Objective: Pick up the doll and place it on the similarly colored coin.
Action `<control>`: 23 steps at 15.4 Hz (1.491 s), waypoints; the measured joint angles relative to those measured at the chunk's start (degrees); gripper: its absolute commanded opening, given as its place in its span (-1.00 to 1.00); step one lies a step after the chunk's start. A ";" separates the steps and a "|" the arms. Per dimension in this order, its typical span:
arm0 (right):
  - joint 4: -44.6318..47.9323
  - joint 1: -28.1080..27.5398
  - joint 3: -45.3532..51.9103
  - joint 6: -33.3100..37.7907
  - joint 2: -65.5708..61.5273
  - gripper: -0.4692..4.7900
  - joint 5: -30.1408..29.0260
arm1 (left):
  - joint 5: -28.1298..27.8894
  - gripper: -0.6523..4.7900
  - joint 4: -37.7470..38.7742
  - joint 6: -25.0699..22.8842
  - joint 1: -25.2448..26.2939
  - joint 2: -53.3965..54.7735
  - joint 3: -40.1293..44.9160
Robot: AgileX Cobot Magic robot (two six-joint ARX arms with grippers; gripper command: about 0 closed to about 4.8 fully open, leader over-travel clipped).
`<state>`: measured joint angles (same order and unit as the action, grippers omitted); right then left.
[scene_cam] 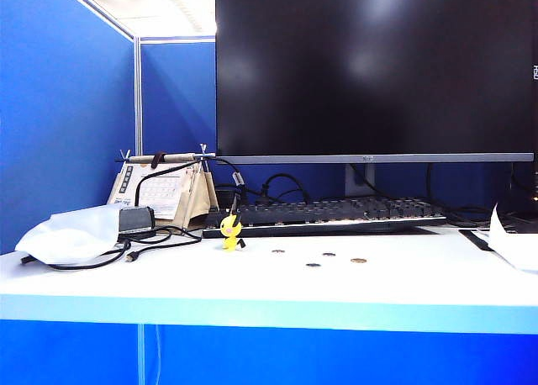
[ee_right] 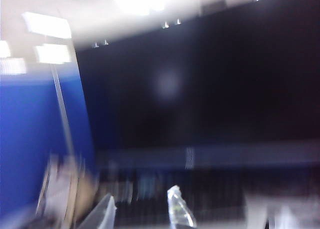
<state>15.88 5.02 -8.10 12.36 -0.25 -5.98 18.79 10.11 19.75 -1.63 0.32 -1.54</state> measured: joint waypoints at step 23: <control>-46.66 -0.17 -62.55 -10.69 -66.51 0.50 -22.10 | 5.22 -0.77 4.04 -5.62 0.00 0.00 -1.11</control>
<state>-30.79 4.84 -70.65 1.67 -66.76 -28.08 24.01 14.15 14.13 -1.63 0.32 -2.66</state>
